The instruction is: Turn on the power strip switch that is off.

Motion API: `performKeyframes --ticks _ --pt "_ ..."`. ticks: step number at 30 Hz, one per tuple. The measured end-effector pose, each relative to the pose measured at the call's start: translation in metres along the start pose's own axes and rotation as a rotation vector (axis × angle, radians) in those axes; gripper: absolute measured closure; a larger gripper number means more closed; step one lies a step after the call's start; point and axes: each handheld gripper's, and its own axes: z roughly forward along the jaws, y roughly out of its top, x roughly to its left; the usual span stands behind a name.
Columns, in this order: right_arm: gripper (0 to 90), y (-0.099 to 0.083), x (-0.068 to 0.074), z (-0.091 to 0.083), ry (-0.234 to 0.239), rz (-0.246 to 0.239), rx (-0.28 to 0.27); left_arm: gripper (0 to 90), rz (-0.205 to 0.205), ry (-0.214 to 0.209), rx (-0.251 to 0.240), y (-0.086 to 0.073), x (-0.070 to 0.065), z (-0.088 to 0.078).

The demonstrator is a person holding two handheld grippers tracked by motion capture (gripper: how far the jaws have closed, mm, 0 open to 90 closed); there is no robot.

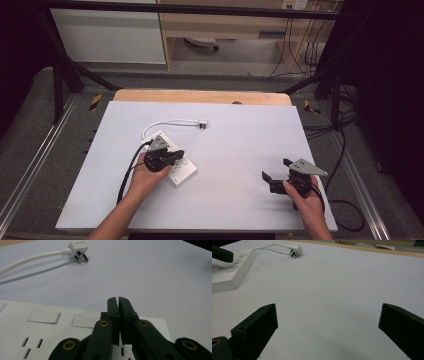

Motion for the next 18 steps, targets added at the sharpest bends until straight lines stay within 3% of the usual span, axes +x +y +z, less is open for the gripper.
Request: performKeyframes --ticks 8,18 --pt "2.6 0.0 0.0 0.0 0.0 0.0 0.001 83.9 -0.008 -0.008 -0.017 0.0021 -0.0001 -0.0033" --pt "2.6 0.0 0.0001 -0.0001 0.0 -0.002 0.001 72.0 -0.013 -0.005 -0.034 0.0074 -0.0012 -0.01"
